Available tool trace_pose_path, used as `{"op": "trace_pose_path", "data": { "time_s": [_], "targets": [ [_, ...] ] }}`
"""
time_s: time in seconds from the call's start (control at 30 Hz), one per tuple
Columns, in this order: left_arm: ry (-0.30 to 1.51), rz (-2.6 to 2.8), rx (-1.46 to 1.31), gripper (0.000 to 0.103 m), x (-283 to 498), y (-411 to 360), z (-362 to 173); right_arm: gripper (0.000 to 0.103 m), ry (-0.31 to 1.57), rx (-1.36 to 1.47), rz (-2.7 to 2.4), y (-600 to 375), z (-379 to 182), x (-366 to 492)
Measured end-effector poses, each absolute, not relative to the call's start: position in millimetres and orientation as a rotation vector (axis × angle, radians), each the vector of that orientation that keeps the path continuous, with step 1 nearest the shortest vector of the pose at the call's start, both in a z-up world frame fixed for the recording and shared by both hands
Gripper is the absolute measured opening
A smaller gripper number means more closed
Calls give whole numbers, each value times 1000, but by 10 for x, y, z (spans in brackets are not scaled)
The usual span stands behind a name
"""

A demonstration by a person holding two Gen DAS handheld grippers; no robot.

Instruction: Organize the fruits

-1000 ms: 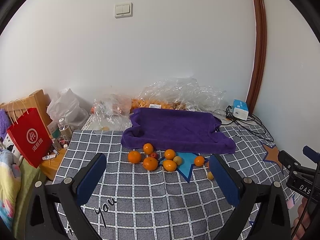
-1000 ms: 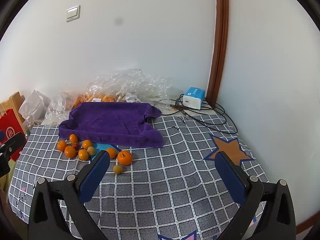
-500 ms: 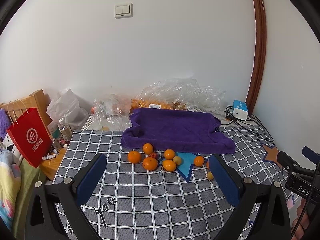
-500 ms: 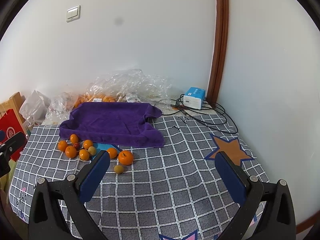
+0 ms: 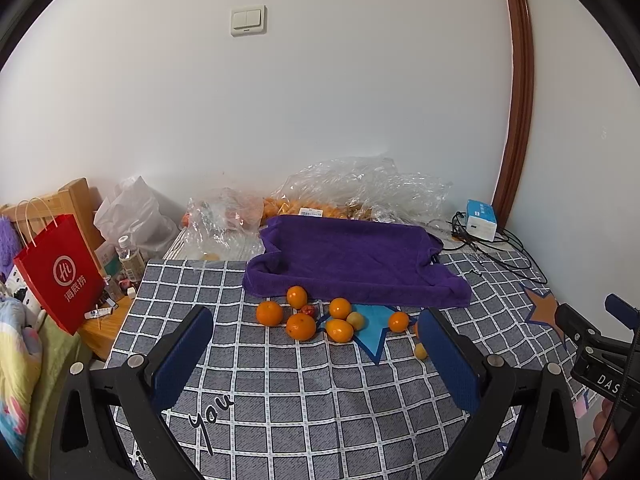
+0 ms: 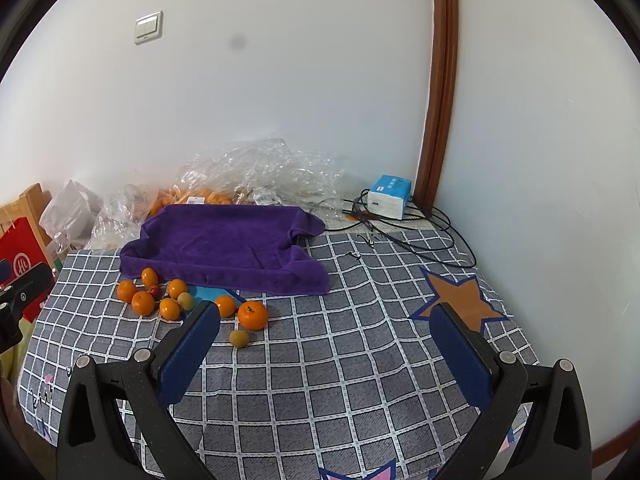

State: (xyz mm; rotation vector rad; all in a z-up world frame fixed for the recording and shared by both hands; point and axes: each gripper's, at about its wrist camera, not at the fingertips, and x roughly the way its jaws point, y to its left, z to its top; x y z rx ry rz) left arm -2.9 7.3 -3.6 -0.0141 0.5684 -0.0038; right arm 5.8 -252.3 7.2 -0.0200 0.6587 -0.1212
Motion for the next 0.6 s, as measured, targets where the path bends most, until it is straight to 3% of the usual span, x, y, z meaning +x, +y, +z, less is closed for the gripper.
{"op": "trace_pose_path", "data": {
  "time_s": [0.6],
  "targets": [
    [564,-3,-17,103,-43,74,-29,103,652,-27,-118,-2508,79,39]
  ]
}}
